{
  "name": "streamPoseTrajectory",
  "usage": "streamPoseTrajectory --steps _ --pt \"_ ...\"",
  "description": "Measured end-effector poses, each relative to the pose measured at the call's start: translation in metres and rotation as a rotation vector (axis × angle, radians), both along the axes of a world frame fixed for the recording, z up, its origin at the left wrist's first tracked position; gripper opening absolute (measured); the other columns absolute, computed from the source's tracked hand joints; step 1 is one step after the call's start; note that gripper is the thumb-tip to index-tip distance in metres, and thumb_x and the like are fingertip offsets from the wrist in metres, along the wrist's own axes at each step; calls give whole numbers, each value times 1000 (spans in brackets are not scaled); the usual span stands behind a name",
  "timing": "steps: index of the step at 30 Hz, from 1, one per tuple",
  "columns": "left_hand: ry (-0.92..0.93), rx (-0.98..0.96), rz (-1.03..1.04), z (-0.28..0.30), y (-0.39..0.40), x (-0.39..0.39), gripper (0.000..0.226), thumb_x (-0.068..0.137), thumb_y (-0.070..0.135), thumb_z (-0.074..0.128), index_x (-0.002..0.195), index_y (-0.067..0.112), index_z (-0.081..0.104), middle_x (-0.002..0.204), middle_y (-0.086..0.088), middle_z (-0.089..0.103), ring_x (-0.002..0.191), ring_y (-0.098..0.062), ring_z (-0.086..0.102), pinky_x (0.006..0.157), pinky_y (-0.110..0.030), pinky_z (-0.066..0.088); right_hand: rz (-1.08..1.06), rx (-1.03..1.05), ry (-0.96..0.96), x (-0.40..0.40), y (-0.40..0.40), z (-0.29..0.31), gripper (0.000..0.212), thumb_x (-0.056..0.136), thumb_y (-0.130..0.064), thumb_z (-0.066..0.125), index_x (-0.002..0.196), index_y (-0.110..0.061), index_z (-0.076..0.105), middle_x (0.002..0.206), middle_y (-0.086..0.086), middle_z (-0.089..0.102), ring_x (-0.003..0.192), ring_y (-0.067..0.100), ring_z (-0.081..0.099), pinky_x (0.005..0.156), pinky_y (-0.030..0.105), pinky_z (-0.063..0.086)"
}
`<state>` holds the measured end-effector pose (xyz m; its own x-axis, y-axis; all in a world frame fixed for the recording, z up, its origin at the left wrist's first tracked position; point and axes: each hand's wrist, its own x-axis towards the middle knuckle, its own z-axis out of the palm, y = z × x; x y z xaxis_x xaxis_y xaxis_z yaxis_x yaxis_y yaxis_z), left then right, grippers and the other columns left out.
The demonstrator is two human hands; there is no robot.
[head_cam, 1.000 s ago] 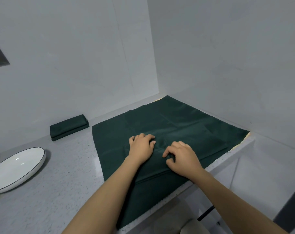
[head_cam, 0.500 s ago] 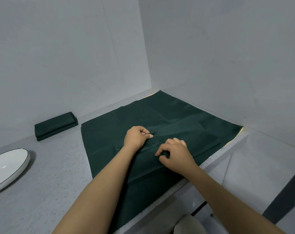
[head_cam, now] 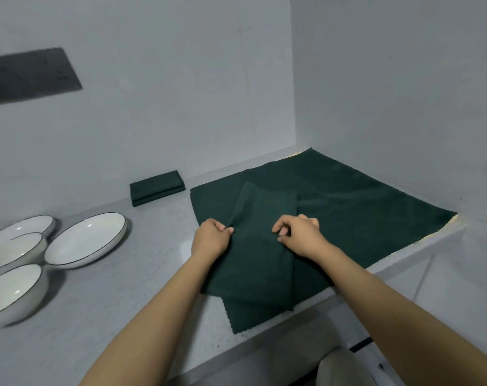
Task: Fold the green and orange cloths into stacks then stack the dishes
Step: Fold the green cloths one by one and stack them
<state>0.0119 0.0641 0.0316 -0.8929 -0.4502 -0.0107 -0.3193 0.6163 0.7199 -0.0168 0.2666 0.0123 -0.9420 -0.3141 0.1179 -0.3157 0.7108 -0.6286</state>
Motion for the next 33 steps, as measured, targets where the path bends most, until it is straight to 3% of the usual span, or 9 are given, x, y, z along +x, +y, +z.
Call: streamPoseTrajectory --steps 6,9,11,14,17,20,23,30,33 --pt "-78 -154 58 -15 -20 45 23 93 38 52 88 15 49 90 1 60 84 -20 55 67 -29 39 -27 29 41 2 -30 -8 29 89 -8 46 81 -34 57 85 -13 66 105 16 43 72 25 14" --pt "-89 -275 74 -17 -23 59 32 95 43 47 101 12 50 100 -3 61 87 -21 56 68 -31 40 5 161 146 9 -38 -5 24 93 -15 49 96 -33 64 103 -8 62 111 19 43 86 26 21" --pt "1 -428 71 -17 -20 65 33 96 41 45 111 12 51 110 -4 57 99 -22 54 79 -33 40 38 253 244 19 -37 0 24 95 -22 49 112 -29 64 116 -7 57 116 17 41 97 28 21" --pt "240 -618 -92 -14 -14 76 29 98 30 40 116 16 58 118 0 54 113 -19 47 97 -29 25 127 249 377 46 -40 5 31 96 -28 45 124 -26 59 127 -8 54 122 15 40 102 26 20" --pt "140 -696 -339 -17 -2 84 41 102 29 29 133 17 54 144 -4 43 137 -18 31 113 -31 7 230 367 334 68 -43 0 46 98 -41 37 140 -22 43 147 -3 38 137 16 29 112 28 13" --pt "-129 -661 -444 -30 2 86 52 103 39 17 153 24 13 160 -6 2 148 -20 -4 119 -37 -6 229 445 181 73 -40 -12 59 99 -50 26 150 -23 20 158 -1 14 145 14 9 118 30 2" --pt "-205 -604 -440 -36 0 85 54 102 45 14 152 32 -2 159 -6 -13 146 -21 -17 119 -40 -9 182 497 112 72 -40 -17 64 97 -57 18 152 -27 4 160 1 -3 146 14 -7 119 33 -5" --pt "-226 -586 -426 -41 -2 82 54 101 49 15 151 37 -2 159 -9 -13 146 -26 -16 119 -42 -9 55 538 -2 72 -44 -17 84 91 -68 17 151 -14 -9 158 12 -13 145 22 -14 118 37 -9" --pt "-152 -438 -402 -35 -6 83 52 101 45 25 150 29 22 160 -9 6 147 -23 -1 120 -41 -2 66 485 -39 69 -39 -8 82 93 -63 27 152 -13 1 159 10 -3 147 21 -5 119 38 -6"
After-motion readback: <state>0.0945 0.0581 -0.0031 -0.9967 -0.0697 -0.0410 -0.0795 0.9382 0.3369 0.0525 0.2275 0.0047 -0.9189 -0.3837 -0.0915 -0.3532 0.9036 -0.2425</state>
